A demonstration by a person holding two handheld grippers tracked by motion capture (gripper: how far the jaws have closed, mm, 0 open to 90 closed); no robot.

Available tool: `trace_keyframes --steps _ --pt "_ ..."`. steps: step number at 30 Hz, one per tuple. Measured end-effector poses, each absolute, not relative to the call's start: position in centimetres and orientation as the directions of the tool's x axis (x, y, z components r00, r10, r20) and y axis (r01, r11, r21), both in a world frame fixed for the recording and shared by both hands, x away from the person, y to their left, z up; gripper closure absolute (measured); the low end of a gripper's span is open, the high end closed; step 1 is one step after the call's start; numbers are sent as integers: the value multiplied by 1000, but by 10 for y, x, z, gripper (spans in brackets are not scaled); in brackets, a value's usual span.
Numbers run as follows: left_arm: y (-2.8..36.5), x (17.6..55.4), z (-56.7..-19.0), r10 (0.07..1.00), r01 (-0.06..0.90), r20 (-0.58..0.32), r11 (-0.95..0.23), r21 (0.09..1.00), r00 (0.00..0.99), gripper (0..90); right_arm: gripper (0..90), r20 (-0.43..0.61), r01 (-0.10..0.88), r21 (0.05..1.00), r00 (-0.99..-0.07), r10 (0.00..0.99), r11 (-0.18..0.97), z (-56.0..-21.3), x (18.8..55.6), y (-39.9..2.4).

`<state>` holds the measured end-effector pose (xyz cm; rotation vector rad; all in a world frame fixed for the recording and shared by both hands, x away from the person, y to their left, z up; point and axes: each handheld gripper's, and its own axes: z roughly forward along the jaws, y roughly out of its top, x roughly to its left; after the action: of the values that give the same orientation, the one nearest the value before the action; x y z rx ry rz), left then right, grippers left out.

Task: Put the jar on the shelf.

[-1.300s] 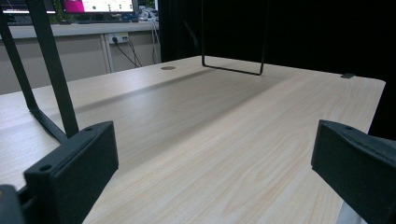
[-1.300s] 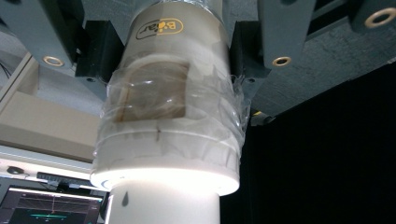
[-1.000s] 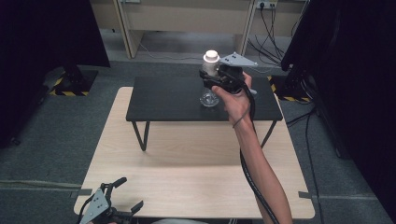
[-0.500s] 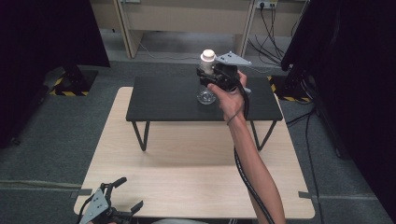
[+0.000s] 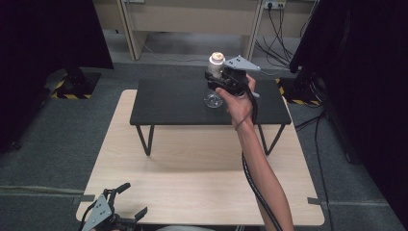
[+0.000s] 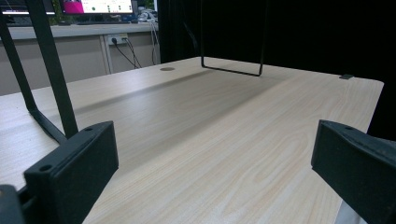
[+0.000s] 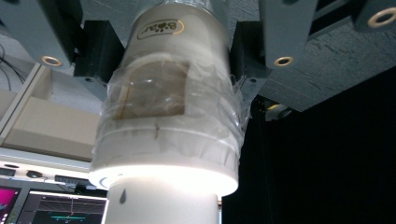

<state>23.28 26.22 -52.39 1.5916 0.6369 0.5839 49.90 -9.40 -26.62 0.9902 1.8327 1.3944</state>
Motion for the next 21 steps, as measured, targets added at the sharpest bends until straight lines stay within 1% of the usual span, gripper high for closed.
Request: trace_keyframes --steps 2,4,5,7,8,9,11,14,18,21 --pt "262 233 -524 695 69 9 -85 994 718 0 346 -43 196 967 -509 860 164 -266 499 -95" --pt "262 233 -524 695 69 9 -85 994 719 0 295 -22 203 968 -508 861 145 -266 499 -98" --pt "262 233 -524 695 70 9 -84 994 719 0 250 -22 194 972 -499 867 136 -265 497 -101" --pt "262 233 -524 693 70 9 -87 994 721 0 202 -38 180 973 -490 871 144 -264 494 -103" --pt "262 233 -524 693 70 10 -87 994 721 0 154 -43 172 974 -492 869 146 -264 493 -103" --pt "261 233 -524 693 69 12 -89 994 721 0 127 -40 173 974 -500 865 145 -264 491 -104" --pt "261 233 -524 694 70 11 -89 994 720 0 103 -22 174 976 -514 858 129 -266 488 -105" --pt "261 233 -524 694 71 10 -89 994 720 0 82 -11 152 982 -537 843 109 -266 480 -106" --pt "261 233 -524 693 71 10 -89 993 720 0 45 -5 140 986 -542 840 96 -266 471 -106" --pt "261 233 -524 694 70 12 -90 993 720 0 38 5 138 987 -548 836 85 -266 467 -107"
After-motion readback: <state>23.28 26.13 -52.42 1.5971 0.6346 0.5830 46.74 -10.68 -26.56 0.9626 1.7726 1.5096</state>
